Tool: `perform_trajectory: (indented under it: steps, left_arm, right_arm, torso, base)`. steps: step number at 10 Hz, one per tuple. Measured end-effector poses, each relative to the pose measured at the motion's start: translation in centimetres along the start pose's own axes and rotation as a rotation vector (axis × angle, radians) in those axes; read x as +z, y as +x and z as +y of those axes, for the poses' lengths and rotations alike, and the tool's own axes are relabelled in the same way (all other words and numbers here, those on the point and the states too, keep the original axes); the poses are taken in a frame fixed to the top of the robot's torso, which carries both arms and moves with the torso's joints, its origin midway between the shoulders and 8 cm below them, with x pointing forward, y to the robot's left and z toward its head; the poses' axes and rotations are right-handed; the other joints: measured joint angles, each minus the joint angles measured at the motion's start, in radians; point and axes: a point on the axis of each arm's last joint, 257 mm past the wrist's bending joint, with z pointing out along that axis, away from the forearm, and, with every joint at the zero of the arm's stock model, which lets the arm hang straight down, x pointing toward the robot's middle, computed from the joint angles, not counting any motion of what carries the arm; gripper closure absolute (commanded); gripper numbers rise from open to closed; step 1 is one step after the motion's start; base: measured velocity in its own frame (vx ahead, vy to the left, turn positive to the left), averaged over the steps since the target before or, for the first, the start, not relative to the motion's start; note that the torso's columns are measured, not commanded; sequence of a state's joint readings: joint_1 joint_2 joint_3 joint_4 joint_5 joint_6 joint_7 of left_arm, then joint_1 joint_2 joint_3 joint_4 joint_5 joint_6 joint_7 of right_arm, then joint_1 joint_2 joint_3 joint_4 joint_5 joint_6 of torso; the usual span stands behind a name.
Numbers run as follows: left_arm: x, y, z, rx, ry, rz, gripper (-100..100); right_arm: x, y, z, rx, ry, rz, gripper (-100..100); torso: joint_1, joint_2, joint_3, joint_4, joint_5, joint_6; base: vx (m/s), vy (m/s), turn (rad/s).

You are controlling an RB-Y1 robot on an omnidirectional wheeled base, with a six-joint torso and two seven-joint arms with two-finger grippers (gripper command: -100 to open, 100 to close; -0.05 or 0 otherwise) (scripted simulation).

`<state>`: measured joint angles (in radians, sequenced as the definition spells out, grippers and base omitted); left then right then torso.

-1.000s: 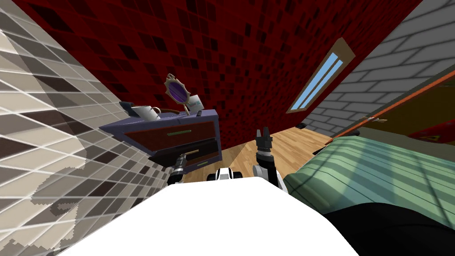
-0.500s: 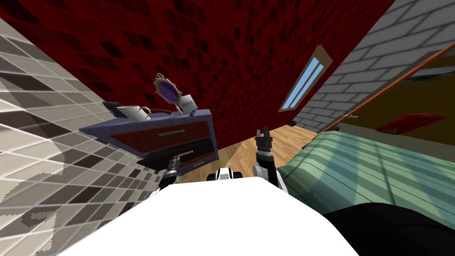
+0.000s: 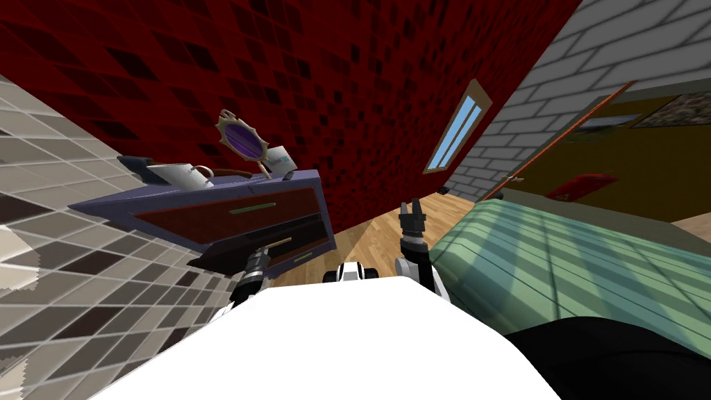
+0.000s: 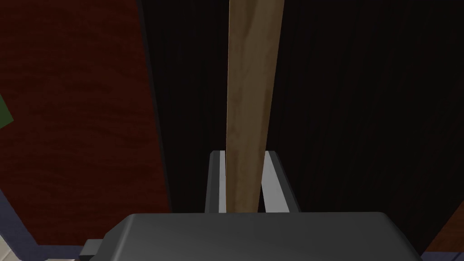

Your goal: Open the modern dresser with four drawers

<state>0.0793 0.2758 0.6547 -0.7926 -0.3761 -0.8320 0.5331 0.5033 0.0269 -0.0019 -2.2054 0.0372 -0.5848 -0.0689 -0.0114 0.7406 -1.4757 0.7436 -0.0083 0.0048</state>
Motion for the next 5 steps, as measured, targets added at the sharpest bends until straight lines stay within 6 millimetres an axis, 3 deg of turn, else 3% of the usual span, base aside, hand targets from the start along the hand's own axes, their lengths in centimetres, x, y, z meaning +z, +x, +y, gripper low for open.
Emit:
perform_trajectory:
  steps: [3, 4, 5]
  left_arm:
    - [-0.5, -0.6, 0.0, -0.003, -0.004, -0.002, 100]
    - [-0.7, -0.8, 0.1, -0.004, -0.004, -0.001, -100]
    - [-0.4, -1.5, -0.3, -0.003, -0.005, -0.004, -100]
  right_arm:
    - [0.0, 0.0, 0.0, 0.0, 0.0, 0.0, 0]
    - [0.0, 0.0, 0.0, 0.0, 0.0, 0.0, 0]
    - [0.0, 0.0, 0.0, 0.0, 0.0, 0.0, 0]
  torso:
    - [0.002, 0.006, 0.004, -0.001, 0.003, -0.003]
    - [0.001, 0.003, 0.002, -0.001, 0.002, -0.002]
    - [0.005, -0.003, -0.001, -0.004, 0.004, -0.003]
  base:
    - [-0.127, -0.093, 0.027]
    - [-0.079, -0.09, -0.028]
    - [-0.027, -0.06, -0.045]
